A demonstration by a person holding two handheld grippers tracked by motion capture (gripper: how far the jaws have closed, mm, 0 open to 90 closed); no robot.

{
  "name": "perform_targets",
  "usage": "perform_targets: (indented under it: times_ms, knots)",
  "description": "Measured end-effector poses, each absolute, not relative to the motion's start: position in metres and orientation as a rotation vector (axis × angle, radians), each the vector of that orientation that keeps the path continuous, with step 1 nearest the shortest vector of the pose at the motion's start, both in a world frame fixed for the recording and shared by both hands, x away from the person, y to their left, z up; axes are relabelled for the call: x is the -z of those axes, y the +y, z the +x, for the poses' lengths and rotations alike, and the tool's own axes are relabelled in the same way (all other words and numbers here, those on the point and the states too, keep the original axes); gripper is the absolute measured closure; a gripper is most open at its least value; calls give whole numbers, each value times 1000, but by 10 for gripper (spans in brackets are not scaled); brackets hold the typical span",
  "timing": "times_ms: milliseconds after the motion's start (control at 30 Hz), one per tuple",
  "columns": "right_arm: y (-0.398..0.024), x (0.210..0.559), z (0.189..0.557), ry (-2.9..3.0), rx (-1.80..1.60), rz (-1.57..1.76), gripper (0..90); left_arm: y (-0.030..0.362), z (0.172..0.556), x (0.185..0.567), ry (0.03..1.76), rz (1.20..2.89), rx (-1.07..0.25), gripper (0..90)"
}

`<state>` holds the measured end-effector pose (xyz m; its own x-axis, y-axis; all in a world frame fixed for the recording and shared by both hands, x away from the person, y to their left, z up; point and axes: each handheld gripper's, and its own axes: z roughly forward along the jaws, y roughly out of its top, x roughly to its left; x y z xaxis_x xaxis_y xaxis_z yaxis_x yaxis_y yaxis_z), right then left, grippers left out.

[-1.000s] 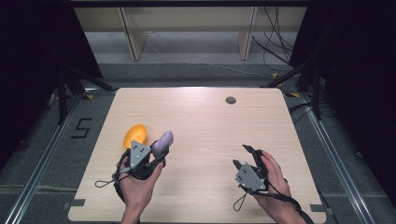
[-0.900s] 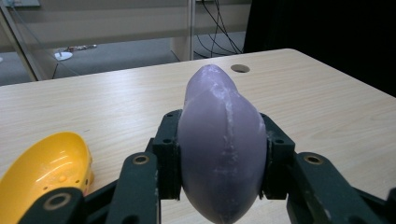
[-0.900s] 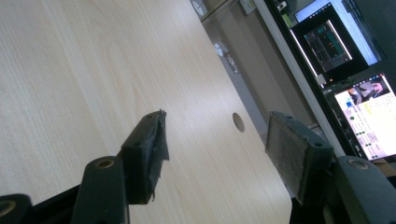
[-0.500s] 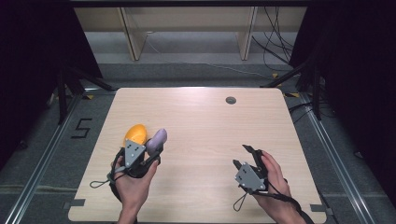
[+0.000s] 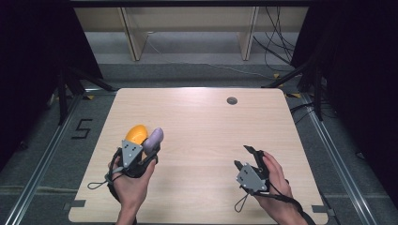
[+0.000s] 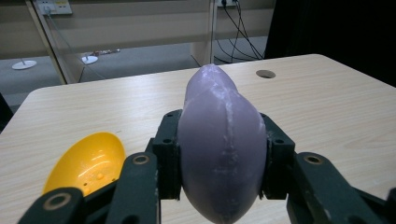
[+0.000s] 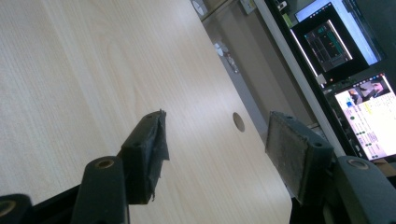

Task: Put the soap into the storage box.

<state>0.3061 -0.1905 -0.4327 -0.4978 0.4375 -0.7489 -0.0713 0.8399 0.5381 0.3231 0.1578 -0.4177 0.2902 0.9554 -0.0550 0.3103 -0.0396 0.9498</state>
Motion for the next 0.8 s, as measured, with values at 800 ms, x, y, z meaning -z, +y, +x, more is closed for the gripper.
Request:
perform_targets:
  times_ms: [800]
  knots:
    - [-190, 433, 306, 1995, -642, 279, 393, 171, 335, 421, 1263, 1518, -903, 585]
